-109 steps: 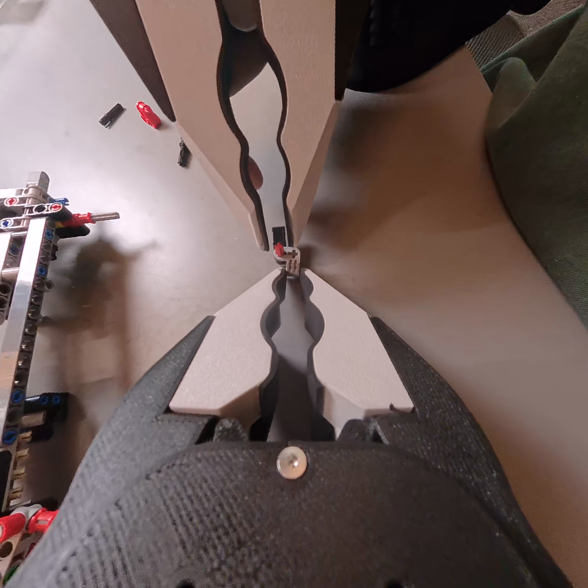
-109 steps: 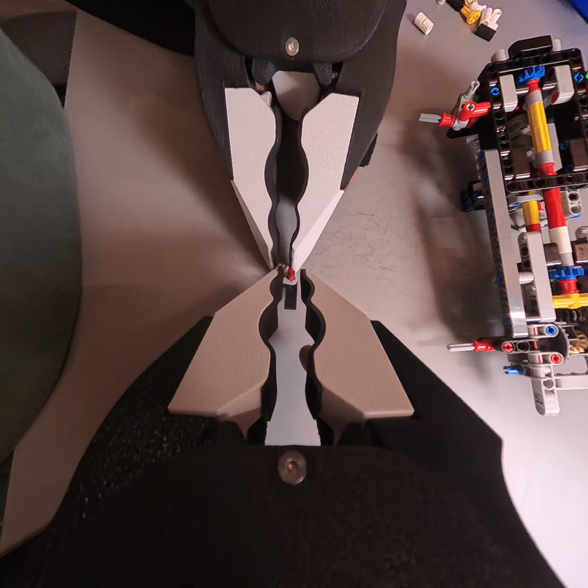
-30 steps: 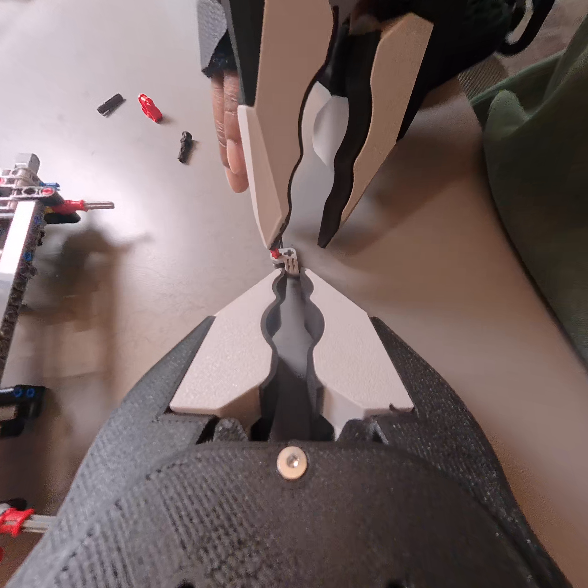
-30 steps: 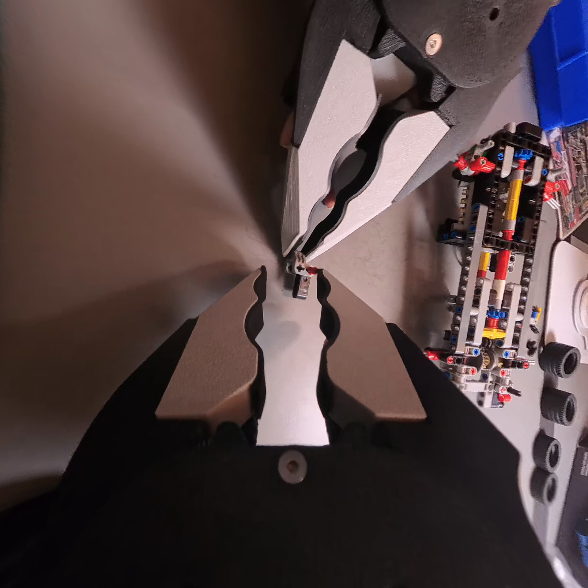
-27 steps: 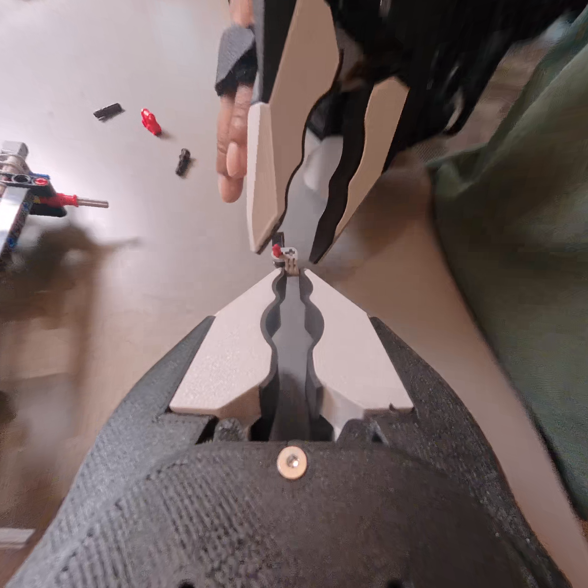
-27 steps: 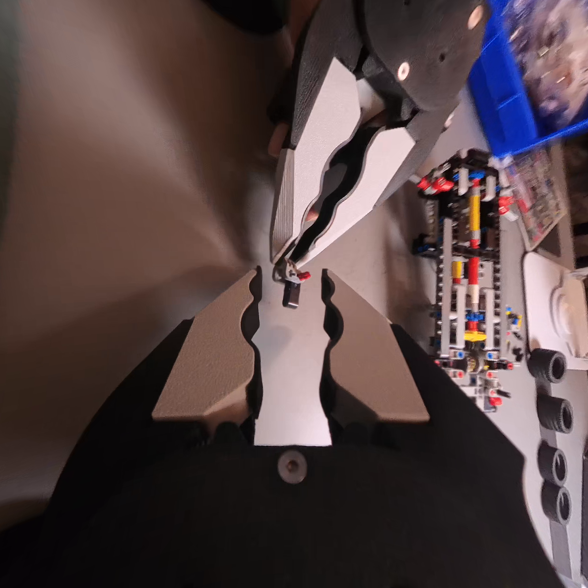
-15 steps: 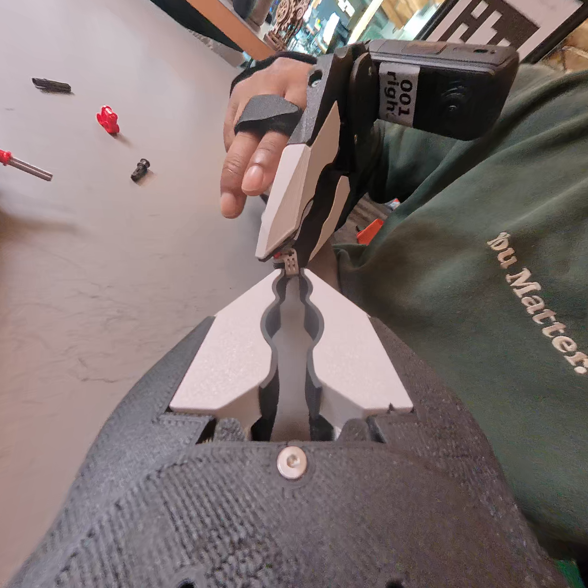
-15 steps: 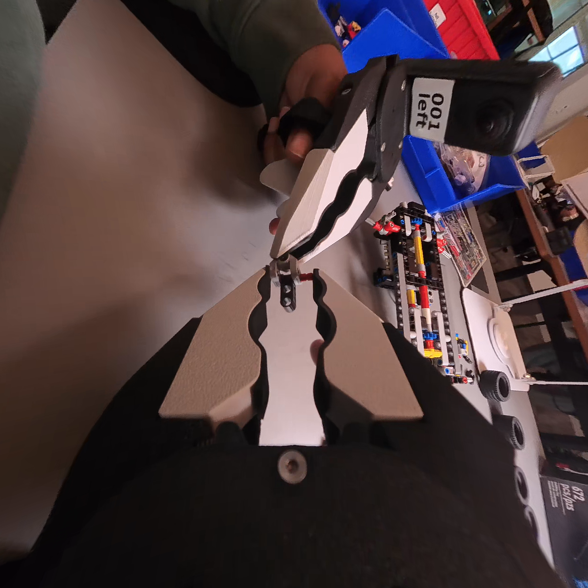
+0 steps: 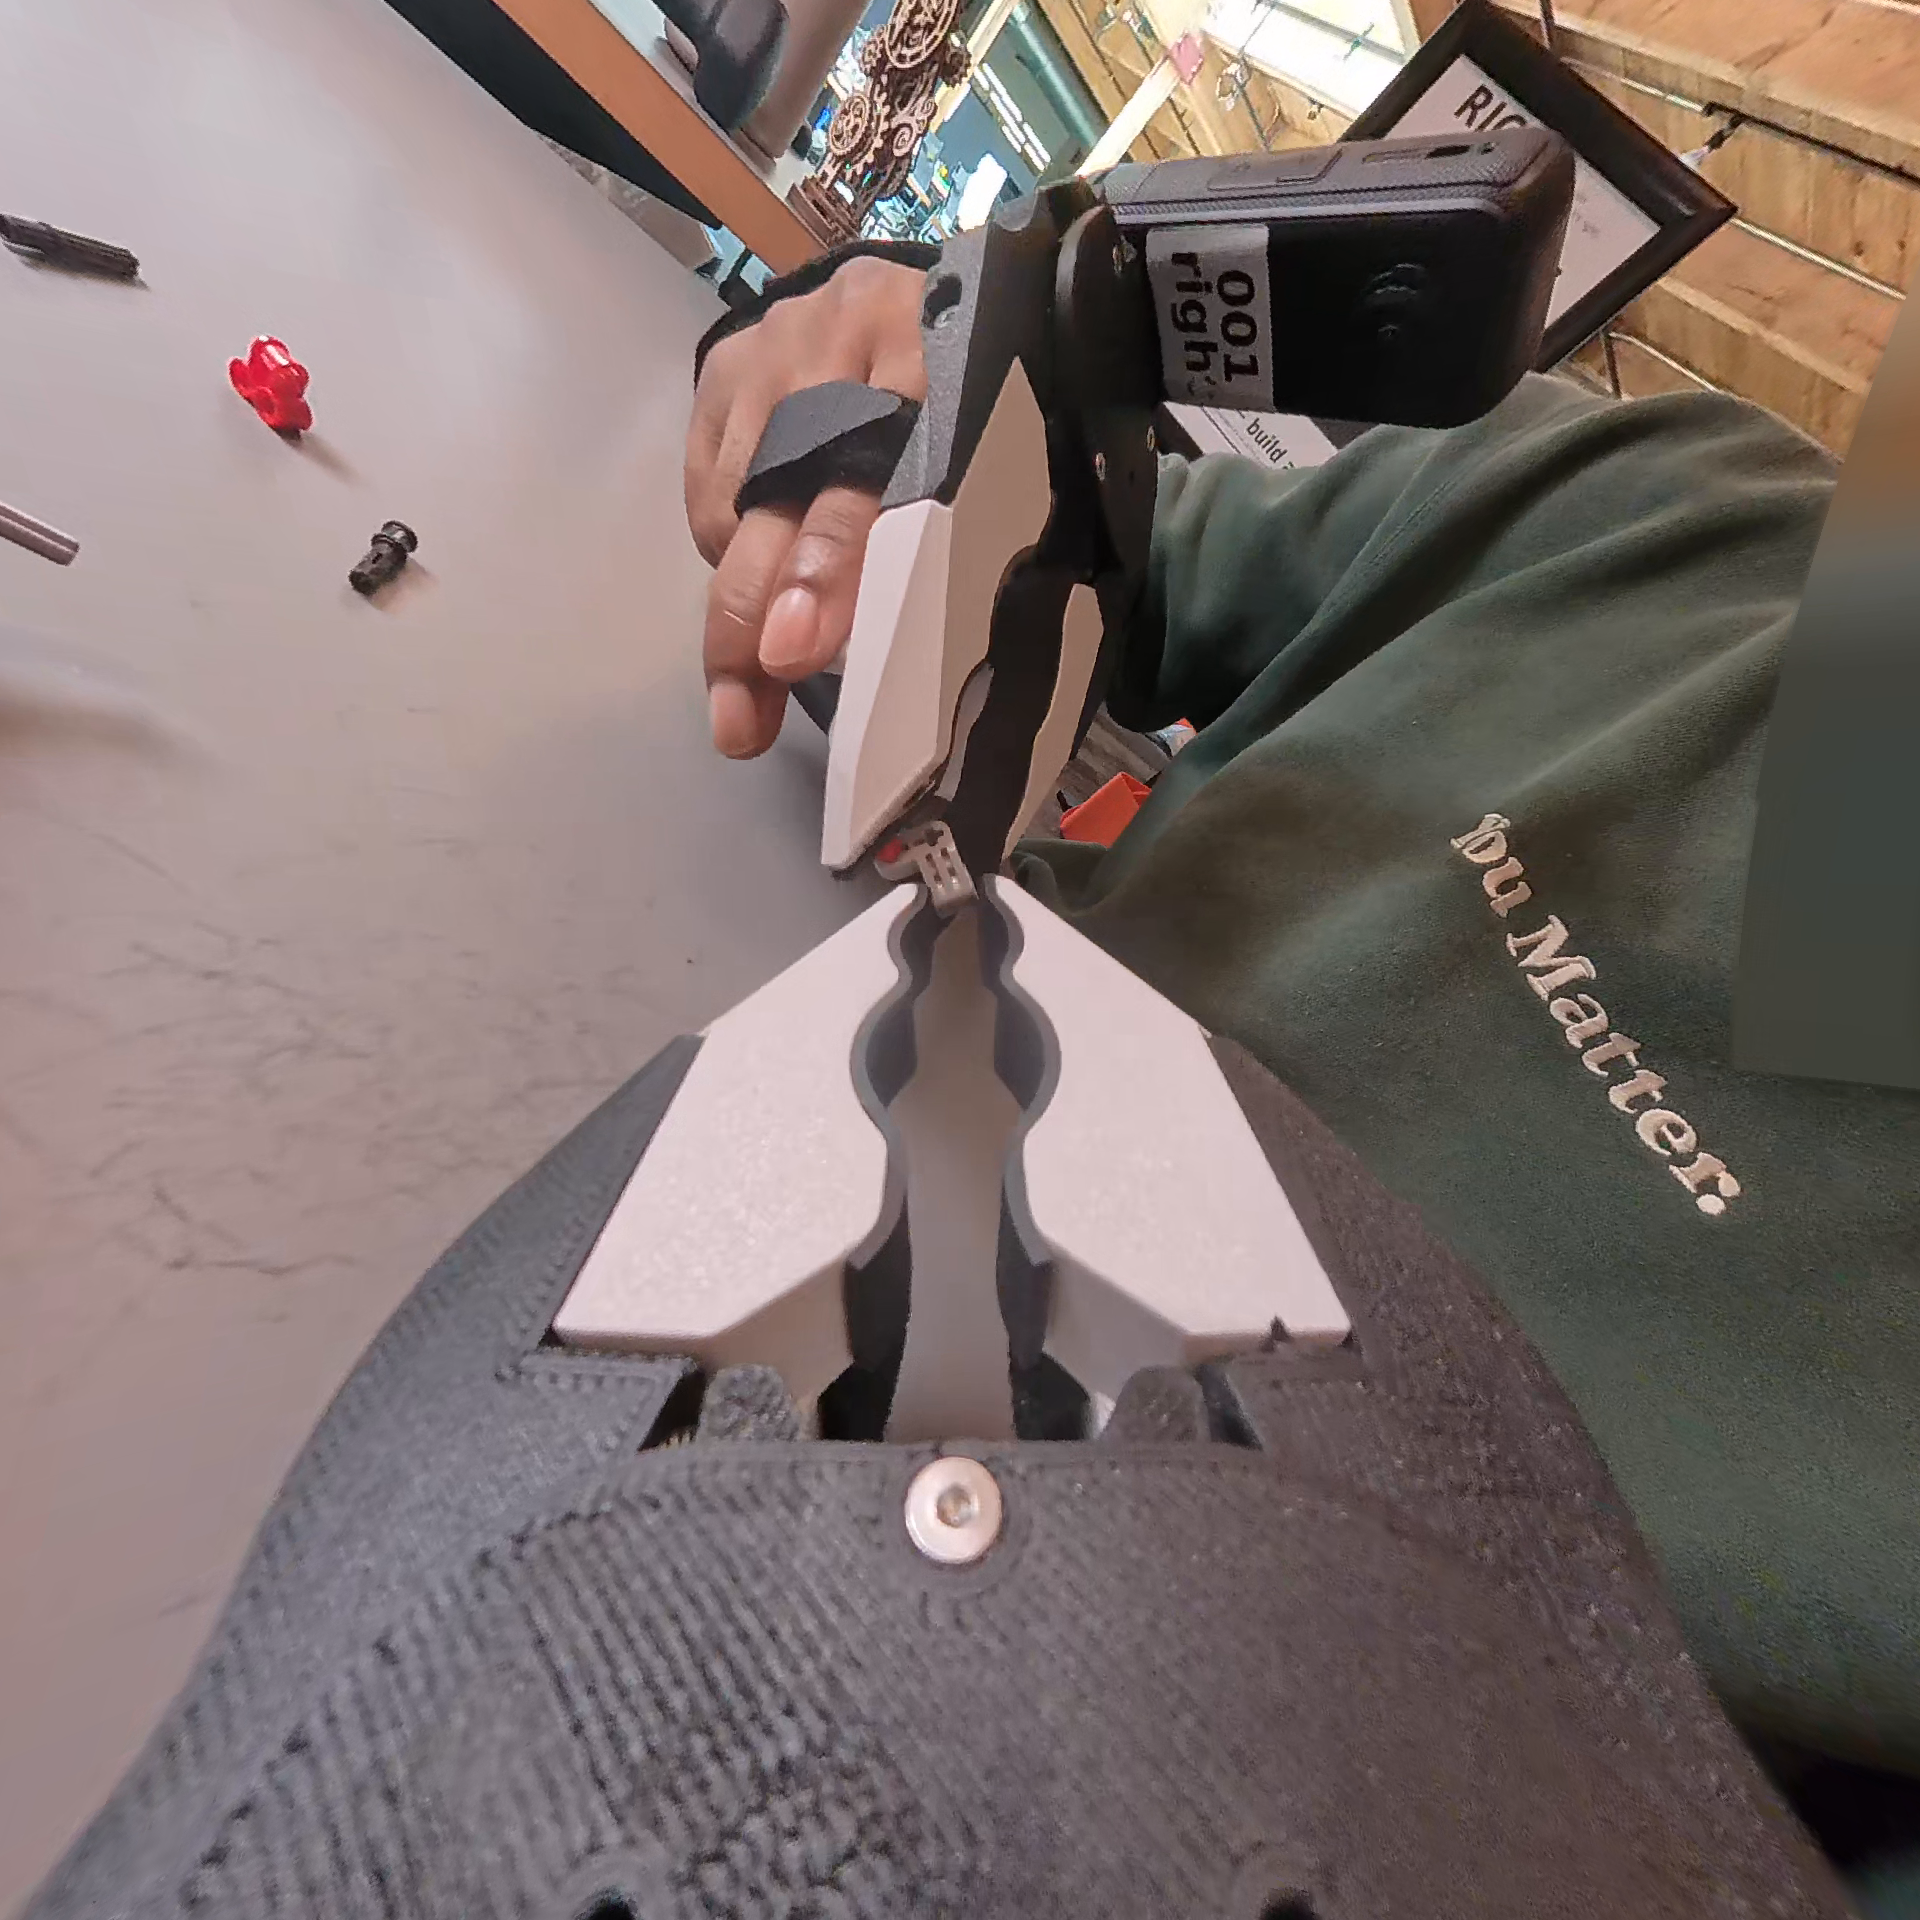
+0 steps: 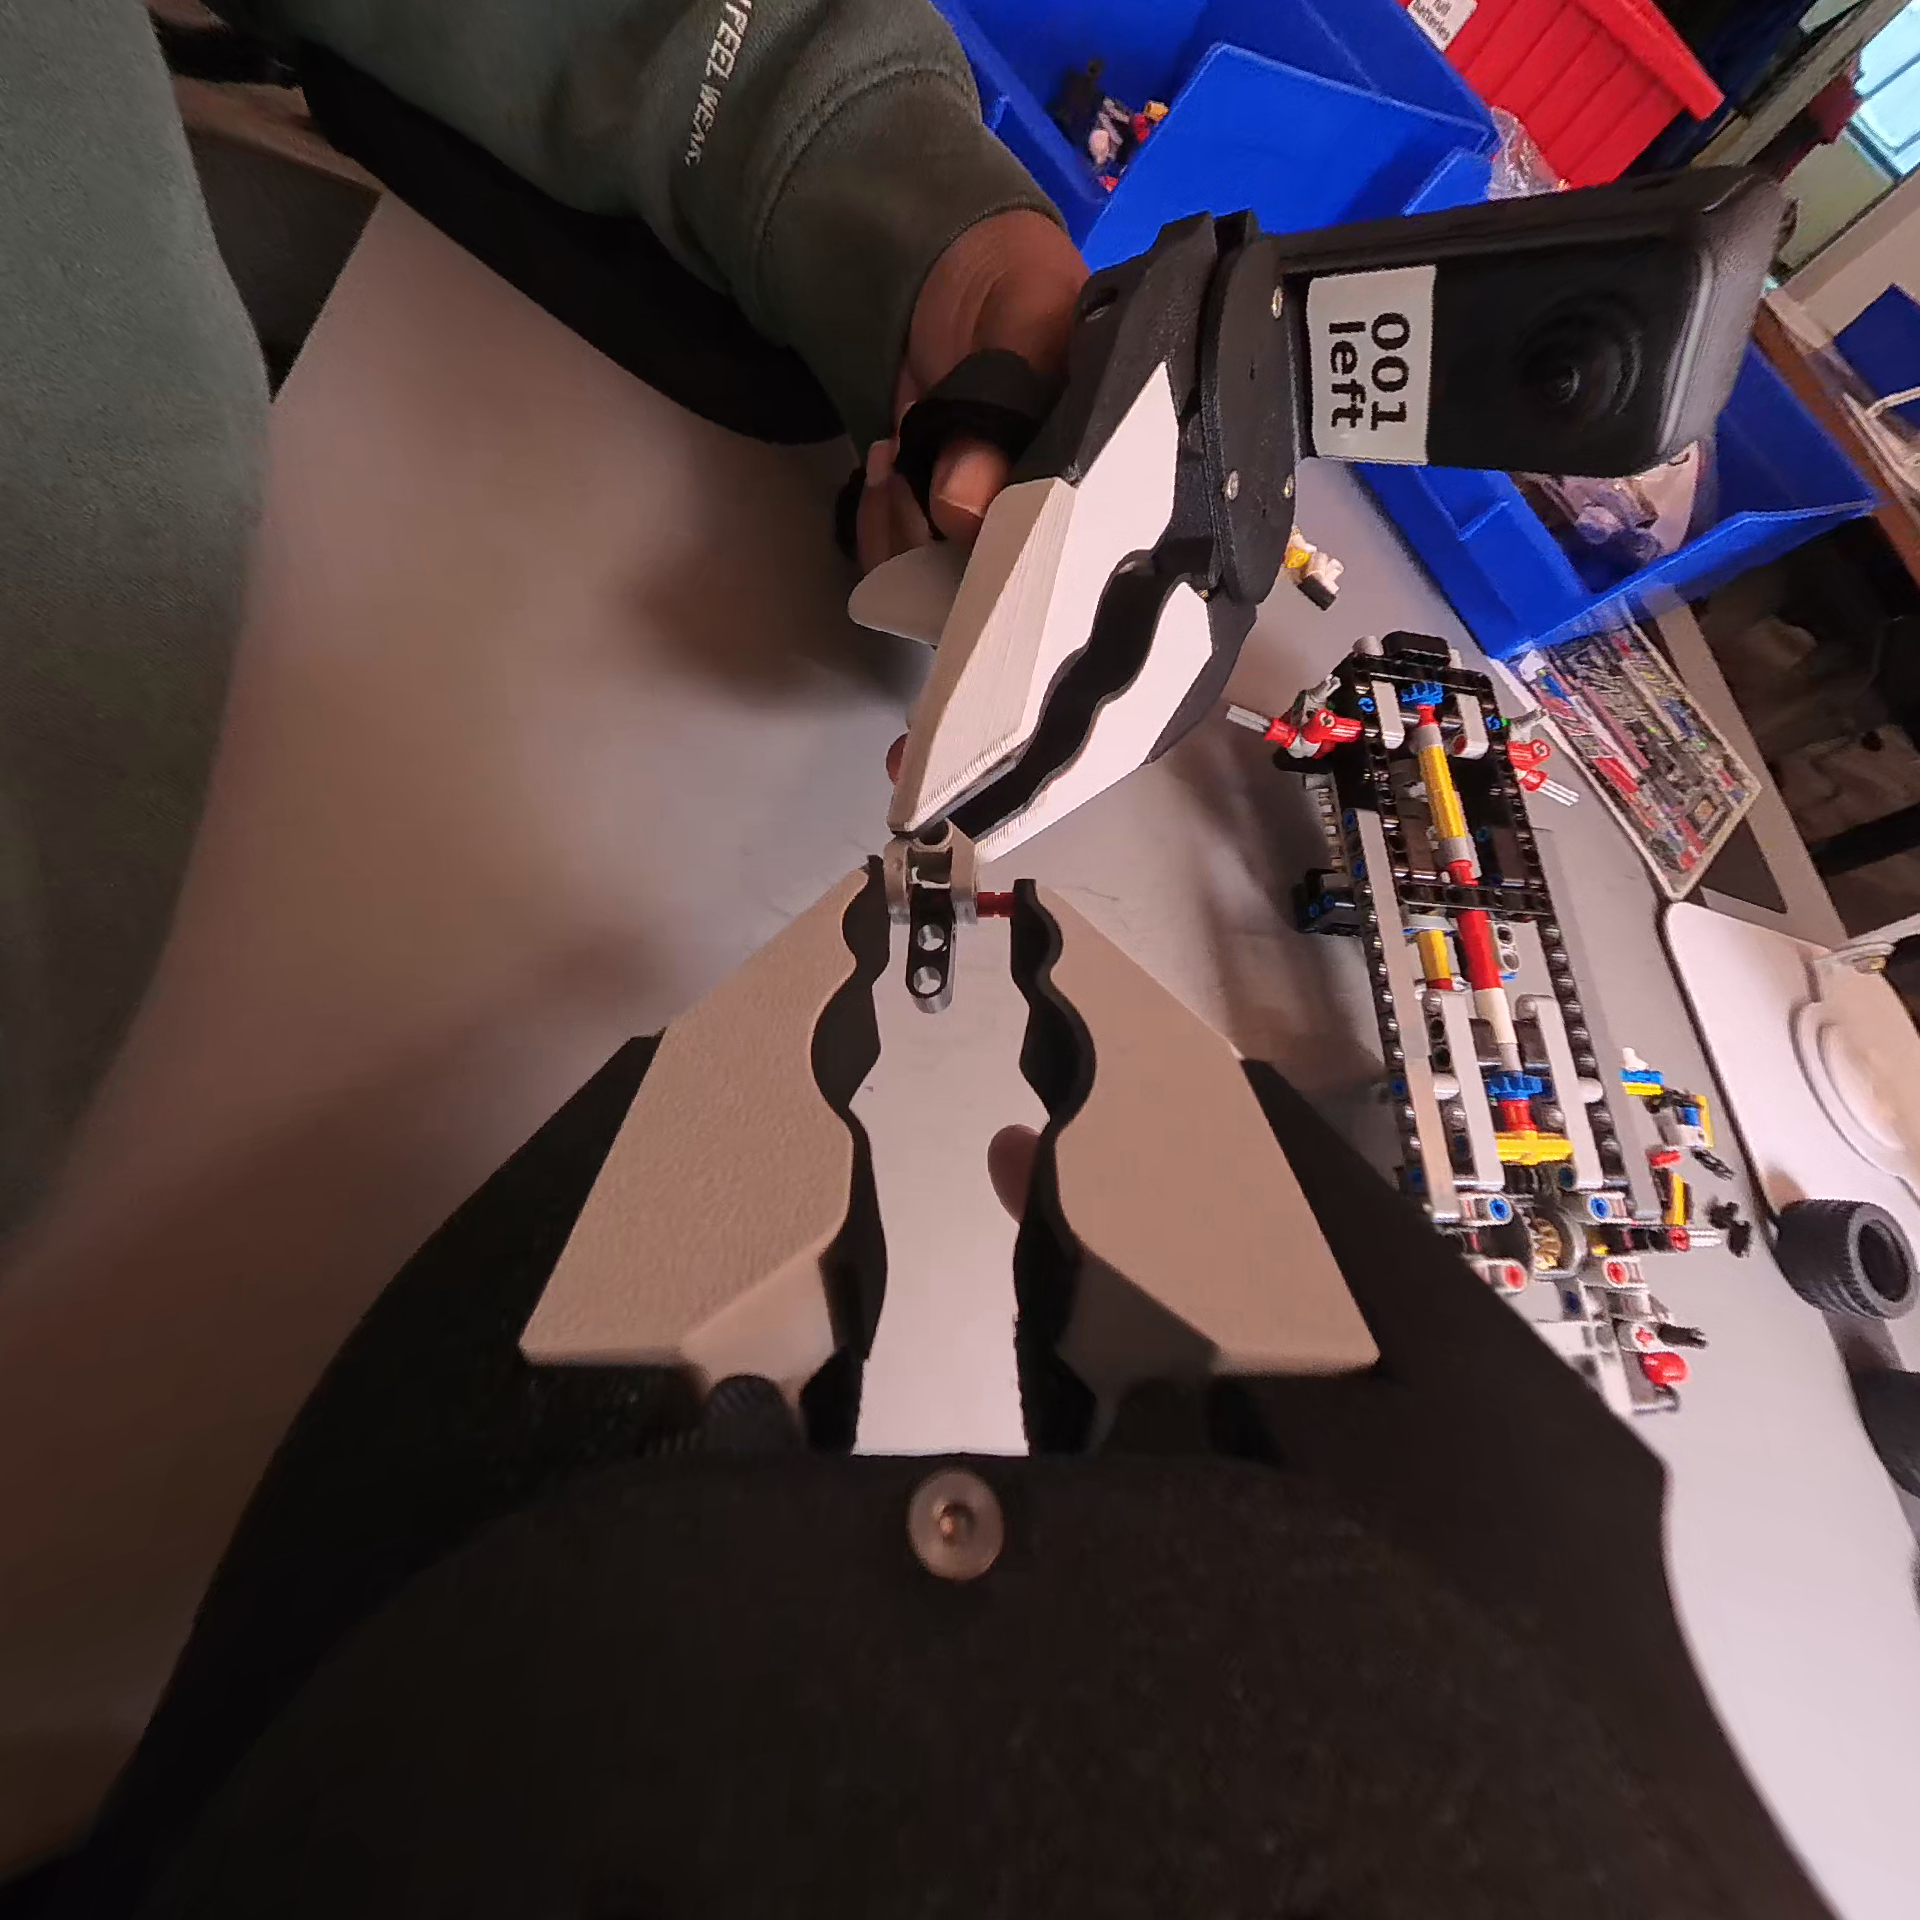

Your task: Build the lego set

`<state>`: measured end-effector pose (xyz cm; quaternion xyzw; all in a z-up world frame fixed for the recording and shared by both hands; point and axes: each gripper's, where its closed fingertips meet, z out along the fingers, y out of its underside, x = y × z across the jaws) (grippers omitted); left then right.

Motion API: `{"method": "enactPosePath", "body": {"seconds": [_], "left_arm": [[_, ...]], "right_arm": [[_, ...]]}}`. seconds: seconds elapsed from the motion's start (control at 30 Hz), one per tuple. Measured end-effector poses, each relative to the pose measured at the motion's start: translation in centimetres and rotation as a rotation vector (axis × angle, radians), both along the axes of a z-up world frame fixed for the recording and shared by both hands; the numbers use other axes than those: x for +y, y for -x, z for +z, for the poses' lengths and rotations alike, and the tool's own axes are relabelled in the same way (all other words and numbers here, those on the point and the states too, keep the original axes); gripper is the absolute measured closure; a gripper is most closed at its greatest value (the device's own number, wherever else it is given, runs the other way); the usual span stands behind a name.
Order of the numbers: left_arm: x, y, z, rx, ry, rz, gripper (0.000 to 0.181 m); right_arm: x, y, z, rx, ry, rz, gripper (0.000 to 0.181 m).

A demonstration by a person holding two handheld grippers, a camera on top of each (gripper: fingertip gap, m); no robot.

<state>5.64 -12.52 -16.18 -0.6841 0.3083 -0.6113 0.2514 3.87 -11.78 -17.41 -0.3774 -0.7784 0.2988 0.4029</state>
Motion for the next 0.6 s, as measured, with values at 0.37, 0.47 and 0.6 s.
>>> {"method": "enactPosePath", "body": {"seconds": [0.37,0.47,0.6], "left_arm": [[-0.33,-0.50,-0.09,-0.003,0.005,-0.011,0.176],[-0.31,-0.61,0.12,-0.019,0.014,-0.010,0.175],[-0.10,-0.70,0.20,-0.016,0.008,0.008,0.175]], "right_arm": [[-0.55,-0.52,-0.36,-0.047,0.095,0.021,0.162],[-0.64,-0.66,-0.16,-0.045,0.164,0.032,0.162],[-0.53,-0.72,-0.14,-0.036,0.231,0.034,0.162]]}}
